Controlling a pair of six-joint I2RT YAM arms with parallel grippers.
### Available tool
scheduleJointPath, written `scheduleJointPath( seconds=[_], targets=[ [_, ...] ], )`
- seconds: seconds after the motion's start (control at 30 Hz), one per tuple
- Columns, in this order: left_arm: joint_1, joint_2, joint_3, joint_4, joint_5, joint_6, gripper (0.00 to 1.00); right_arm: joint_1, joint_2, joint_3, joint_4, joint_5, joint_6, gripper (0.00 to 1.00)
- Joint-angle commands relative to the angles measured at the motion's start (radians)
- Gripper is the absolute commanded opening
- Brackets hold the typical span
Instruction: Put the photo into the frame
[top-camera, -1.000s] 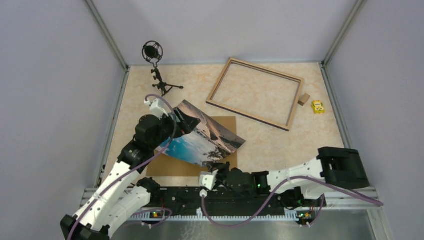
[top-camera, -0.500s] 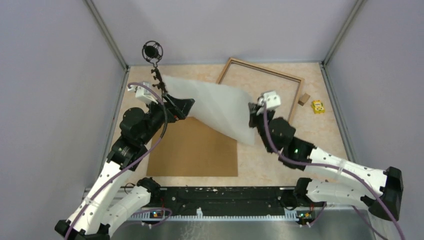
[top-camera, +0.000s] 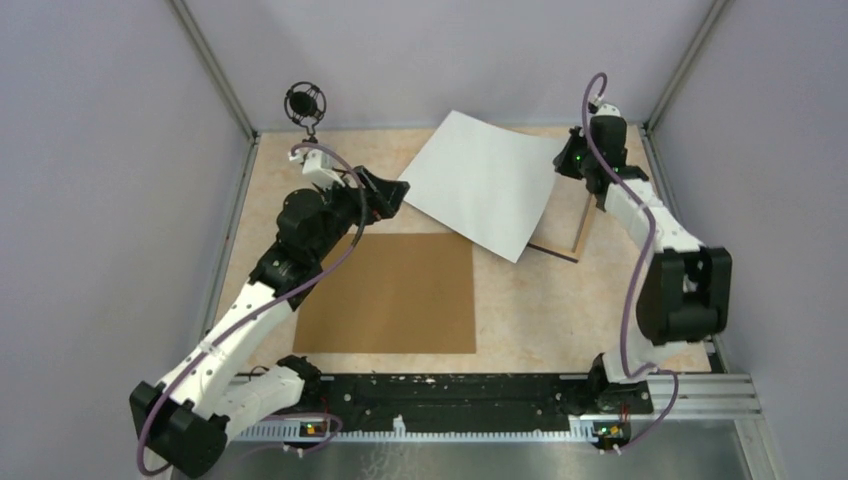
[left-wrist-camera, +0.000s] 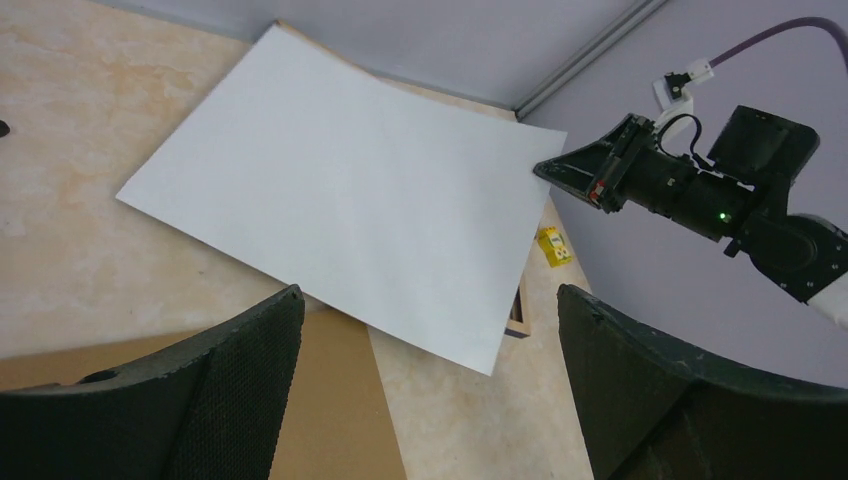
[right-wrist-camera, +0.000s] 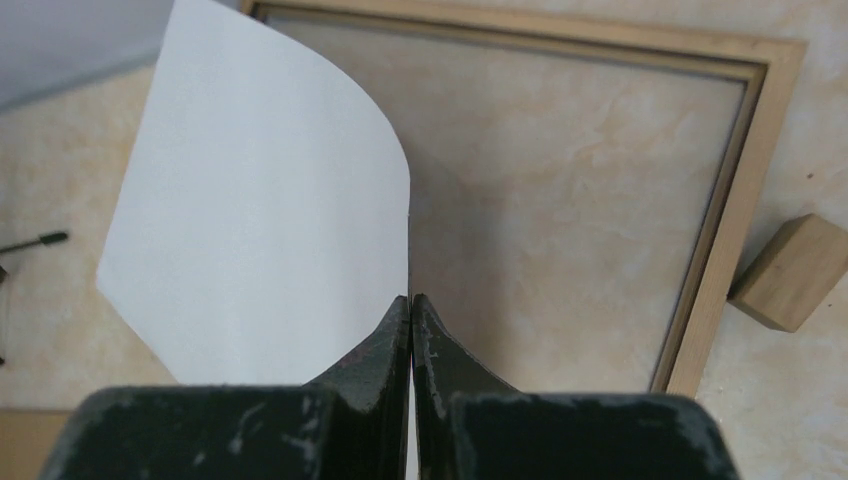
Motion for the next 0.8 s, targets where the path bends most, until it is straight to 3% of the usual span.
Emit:
scheduleJointPath(
  seconds=[0.0, 0.17, 0.47, 0.77],
  targets=[
    [-0.039, 0.139, 0.035, 0.233, -0.082, 0.037, 0.98, -0.140, 0.227, 0.259, -0.221, -0.372, -0.089, 0.00],
    [-0.102, 0.408, 0.148, 0.379, -0.168, 0.086, 0.98, -0.227, 0.436, 0.478, -0.370, -0.474, -0.234, 0.00],
    [-0.116, 0.785, 0.366, 0.554, -0.207, 0.143, 0.97, -0.296, 0.599, 0.709, -0.525, -0.415, -0.311, 0.00],
    [-0.105, 0.796, 0.251, 0.639, -0.281, 0.298, 0.98, -0.299, 0.458, 0.484, -0.256, -0.398, -0.275, 0.00]
  ],
)
